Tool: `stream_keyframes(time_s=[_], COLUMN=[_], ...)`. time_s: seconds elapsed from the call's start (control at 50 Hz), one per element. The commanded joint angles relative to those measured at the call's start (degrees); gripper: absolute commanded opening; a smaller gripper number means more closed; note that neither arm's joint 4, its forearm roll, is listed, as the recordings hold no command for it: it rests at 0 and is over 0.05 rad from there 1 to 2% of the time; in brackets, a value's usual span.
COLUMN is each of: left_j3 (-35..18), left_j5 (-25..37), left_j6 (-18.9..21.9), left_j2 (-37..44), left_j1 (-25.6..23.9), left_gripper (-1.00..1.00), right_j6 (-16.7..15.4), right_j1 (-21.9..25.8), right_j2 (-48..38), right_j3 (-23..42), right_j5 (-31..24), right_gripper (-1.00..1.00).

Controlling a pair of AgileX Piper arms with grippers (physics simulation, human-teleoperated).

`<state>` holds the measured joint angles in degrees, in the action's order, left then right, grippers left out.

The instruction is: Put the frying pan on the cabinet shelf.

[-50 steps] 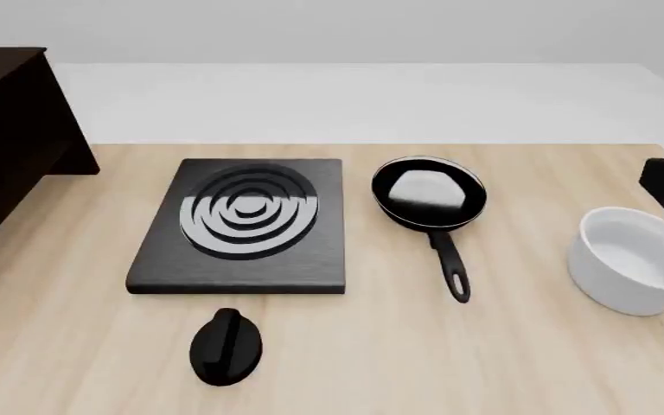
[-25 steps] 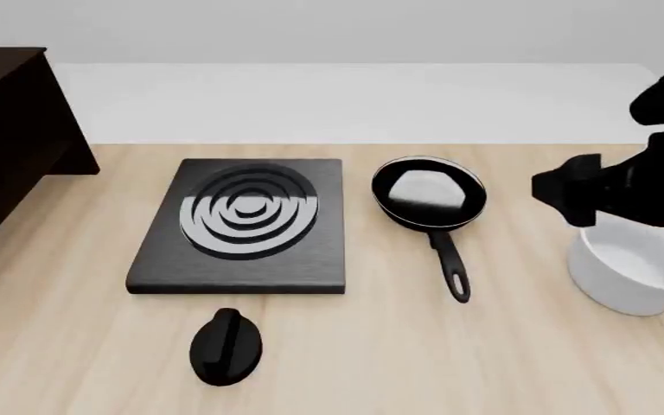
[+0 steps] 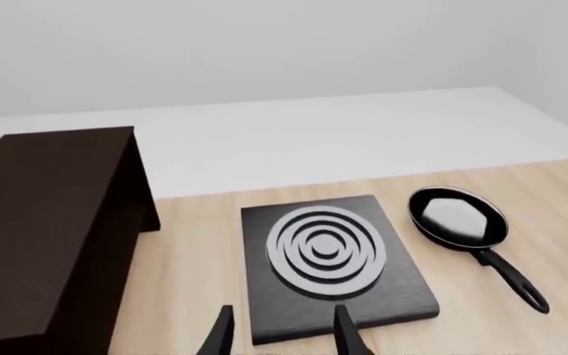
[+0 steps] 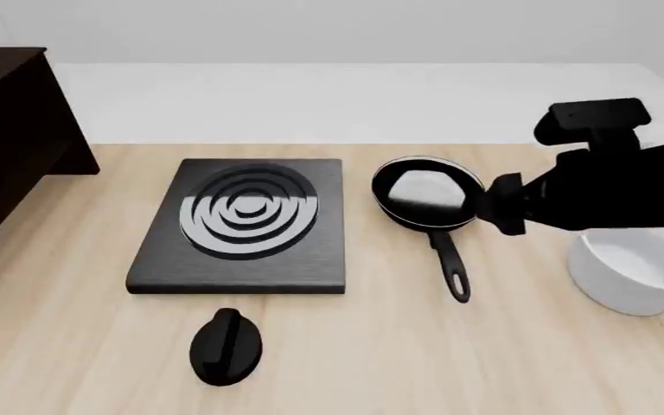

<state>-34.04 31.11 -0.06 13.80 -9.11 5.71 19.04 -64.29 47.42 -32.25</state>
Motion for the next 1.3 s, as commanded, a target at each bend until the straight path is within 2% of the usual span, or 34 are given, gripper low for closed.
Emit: stream_keyframes(time_s=[0.02,0.2,0.38,0.88,1.3], left_j3=[0.4,0.5,1.7,2.7,3.5], left_j5=[0.0,0.1,-0.7,-1.0,-1.6], left_j6=[-0.1,-0.3,-0.5,-0.5,-0.1], left_j2=[0.1,0.2,-0.2,-0.2,0.0], left_j1=[-0.4,-0.5,-0.8,-1.1,-0.4], left_gripper=[1.0,1.0,1.0,1.0,1.0], right_j6=[1.1,1.2,-0.2,0.1,1.0], right_j1=[1.4,1.1,0.3,0.1,0.5], right_j2=[-4.4,-7.2,-10.8,-19.7,-23.4], right_j3=[-1.2,-1.4,-0.3,2.3,0.7], right_j5=[3.6,6.1,7.6,11.7,13.8], right_gripper=[1.0,1.0,1.0,1.0,1.0])
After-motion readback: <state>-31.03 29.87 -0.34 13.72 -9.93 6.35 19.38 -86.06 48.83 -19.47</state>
